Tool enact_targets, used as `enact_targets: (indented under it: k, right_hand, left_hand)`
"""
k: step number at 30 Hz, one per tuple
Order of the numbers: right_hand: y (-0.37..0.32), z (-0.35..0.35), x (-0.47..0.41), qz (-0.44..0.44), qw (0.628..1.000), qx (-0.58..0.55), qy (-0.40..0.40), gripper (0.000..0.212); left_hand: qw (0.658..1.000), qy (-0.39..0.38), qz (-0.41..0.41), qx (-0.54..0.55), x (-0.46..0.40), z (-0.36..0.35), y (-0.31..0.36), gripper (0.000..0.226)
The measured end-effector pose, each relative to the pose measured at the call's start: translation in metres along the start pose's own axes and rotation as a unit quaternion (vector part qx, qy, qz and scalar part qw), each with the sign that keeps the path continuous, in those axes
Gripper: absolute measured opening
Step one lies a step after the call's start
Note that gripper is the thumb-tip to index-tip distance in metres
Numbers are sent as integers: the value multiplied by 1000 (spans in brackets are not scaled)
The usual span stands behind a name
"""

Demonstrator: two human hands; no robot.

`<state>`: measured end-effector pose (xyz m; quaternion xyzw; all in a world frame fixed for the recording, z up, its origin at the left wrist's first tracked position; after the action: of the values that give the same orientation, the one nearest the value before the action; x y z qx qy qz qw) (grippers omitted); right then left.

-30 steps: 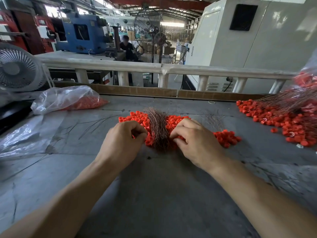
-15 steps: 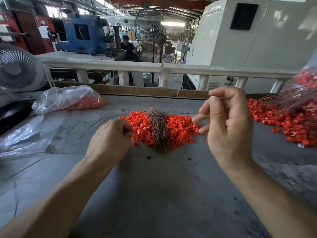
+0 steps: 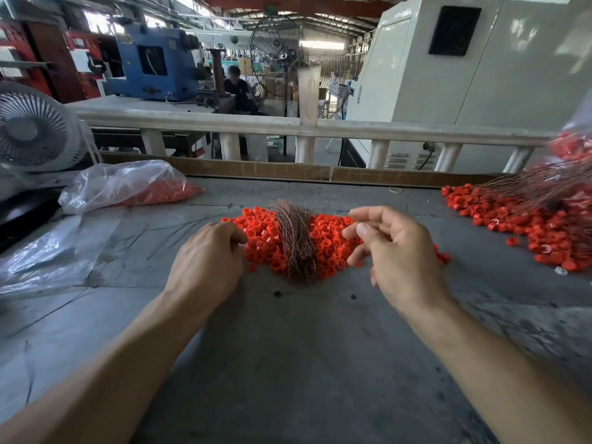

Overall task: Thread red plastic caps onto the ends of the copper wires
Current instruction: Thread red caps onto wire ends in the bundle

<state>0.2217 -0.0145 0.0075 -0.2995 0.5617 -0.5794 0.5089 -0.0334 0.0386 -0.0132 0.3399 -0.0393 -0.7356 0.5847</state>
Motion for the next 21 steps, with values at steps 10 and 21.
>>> enact_targets:
  k: [10,21]
  right_hand:
    - [0,-7,8,1,998,63,6,24]
    - [-4,-8,14,-10,998,65,-18,14]
  left_hand:
    - [999,-20,-41,6,-3,-7,7,10]
    - [999,4,-31,20,-2,-4,9,10]
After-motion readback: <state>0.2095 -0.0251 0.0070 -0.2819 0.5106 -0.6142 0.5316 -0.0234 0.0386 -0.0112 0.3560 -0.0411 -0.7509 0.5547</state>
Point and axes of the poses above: each hand's wrist, its own x-axis away from the middle knuckle, its own z-axis out of the back of the hand, y = z × x, the point moved 5 cm from there along -x, towards the middle knuckle, and after that the axes turned 9 degrees about -z, right-handed, at the moved point
